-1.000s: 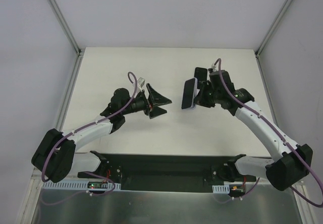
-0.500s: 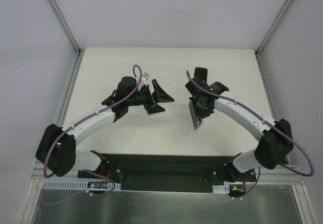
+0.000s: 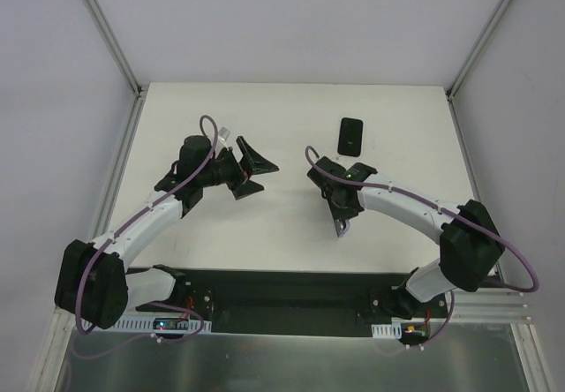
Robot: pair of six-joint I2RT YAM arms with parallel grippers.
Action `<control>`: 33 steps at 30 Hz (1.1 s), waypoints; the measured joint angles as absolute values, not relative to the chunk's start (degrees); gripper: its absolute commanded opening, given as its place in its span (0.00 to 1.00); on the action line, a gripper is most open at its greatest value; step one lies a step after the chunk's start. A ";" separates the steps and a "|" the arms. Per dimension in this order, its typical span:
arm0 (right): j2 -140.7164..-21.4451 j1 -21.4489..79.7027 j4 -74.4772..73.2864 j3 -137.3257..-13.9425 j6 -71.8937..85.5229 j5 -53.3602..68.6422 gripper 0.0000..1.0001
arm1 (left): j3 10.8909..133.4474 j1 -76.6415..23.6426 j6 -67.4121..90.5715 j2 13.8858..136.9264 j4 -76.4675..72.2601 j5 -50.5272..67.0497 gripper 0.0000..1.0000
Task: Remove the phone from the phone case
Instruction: Remove the phone case from the phone.
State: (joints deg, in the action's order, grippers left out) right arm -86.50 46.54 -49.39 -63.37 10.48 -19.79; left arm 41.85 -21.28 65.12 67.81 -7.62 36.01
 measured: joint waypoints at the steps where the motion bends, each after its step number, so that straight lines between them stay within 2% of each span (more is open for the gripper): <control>1: -86.72 47.07 -48.60 -62.81 11.00 -20.34 0.01 | 41.80 -21.32 65.12 68.01 -7.44 36.03 0.98; 8: -88.29 49.63 -45.19 -60.31 13.72 -23.35 0.01 | 41.52 -22.85 65.45 75.37 -6.09 36.49 0.98; 12: -88.60 51.00 -44.82 -60.29 14.57 -25.19 0.09 | 41.52 -23.83 65.63 78.37 -5.15 36.67 0.98; 17: -88.84 52.12 -44.40 -60.07 15.55 -26.96 0.13 | 41.52 -24.08 65.65 78.91 -5.04 36.99 0.98; 33: -86.65 52.27 -40.97 -56.73 15.99 -28.29 0.13 | 41.28 -24.08 65.65 78.17 -4.99 36.99 0.98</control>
